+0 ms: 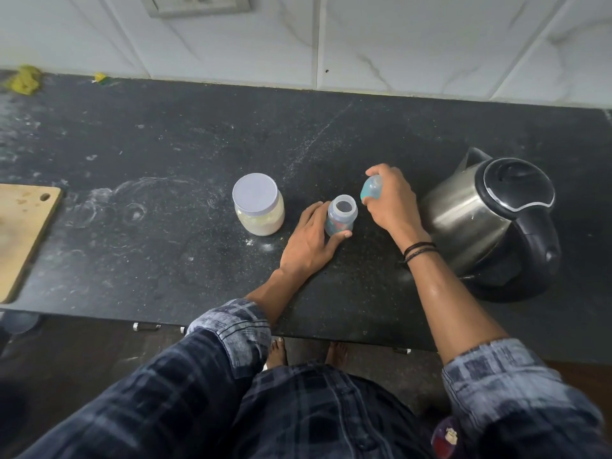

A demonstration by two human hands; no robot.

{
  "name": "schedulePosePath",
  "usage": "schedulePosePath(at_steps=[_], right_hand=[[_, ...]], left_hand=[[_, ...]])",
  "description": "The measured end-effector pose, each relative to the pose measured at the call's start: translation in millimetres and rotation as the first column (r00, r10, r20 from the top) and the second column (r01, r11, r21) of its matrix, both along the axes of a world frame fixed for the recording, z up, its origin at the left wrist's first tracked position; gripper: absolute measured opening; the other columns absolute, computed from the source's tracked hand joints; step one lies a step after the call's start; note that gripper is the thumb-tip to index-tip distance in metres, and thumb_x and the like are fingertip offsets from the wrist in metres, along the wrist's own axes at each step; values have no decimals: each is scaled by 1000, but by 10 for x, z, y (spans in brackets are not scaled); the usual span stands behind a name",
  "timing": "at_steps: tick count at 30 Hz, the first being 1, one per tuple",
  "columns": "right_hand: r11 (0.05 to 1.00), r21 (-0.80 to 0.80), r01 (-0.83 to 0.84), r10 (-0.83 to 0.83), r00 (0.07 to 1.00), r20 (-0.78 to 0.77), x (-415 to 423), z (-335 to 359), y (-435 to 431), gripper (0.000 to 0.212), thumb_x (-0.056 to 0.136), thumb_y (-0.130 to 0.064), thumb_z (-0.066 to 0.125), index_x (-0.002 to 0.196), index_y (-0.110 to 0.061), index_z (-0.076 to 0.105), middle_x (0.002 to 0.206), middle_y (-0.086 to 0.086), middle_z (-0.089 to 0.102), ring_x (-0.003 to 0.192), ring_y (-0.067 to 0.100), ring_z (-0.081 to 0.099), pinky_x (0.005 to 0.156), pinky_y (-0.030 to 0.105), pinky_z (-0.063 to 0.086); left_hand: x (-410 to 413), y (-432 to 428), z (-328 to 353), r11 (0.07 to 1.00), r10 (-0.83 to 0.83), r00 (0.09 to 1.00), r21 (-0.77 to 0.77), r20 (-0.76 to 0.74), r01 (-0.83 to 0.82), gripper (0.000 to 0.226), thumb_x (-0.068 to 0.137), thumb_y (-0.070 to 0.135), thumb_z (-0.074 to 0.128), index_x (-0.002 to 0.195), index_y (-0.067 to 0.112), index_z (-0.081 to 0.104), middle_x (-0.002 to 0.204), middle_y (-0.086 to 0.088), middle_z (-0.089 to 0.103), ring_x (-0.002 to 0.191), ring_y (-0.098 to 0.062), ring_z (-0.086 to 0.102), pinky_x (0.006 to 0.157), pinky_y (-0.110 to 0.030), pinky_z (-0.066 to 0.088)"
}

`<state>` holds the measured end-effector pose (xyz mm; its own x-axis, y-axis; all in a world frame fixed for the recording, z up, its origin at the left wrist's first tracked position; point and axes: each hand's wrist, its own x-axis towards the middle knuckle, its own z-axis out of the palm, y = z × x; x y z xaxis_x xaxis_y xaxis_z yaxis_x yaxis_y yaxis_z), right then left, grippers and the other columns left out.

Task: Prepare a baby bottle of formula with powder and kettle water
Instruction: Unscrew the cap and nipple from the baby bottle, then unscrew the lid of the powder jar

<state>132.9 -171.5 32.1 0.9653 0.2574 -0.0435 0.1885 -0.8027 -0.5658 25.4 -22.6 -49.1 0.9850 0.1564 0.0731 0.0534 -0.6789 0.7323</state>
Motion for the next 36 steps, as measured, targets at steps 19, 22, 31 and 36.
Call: schedulePosePath(at_steps=[19, 22, 31, 36], right_hand=[[996, -21, -91, 90, 996, -26, -64, -64, -27, 67, 78, 0, 74, 138, -18, 54, 136, 9, 48, 116, 34, 58, 92, 38, 46], [989, -8, -149, 149, 989, 12, -99, 76, -72, 70, 78, -2, 76, 140, -20, 51, 136, 8, 48, 116, 32, 57, 89, 34, 43], [962, 15, -273, 270, 957, 110, -219, 550, -228, 51, 84, -8, 69, 131, -26, 60, 131, -1, 55, 116, 22, 58, 85, 27, 40], [959, 180, -219, 198, 972, 125, -297, 648, -91, 35, 85, -19, 75, 119, -27, 67, 118, -6, 61, 111, 12, 61, 92, 36, 52]], left_hand=[[-14, -19, 37, 999, 14, 1000, -46, 4, -14, 67, 95, 51, 66, 148, 17, 43, 151, -2, 47, 143, -11, 33, 116, -31, 33], [-26, -19, 65, 998, 11, 1000, -58, 10, -11, 73, 92, 53, 69, 149, 18, 41, 152, -1, 46, 141, -12, 35, 113, -24, 29], [-136, -60, 104, 989, 85, 991, -127, 101, -72, 65, 97, 49, 64, 149, 18, 39, 152, 1, 45, 140, -12, 39, 117, -28, 30], [-420, -122, 89, 986, 149, 976, -104, 161, -134, 61, 99, 43, 62, 147, 13, 41, 151, 0, 46, 144, -14, 35, 120, -26, 25]])
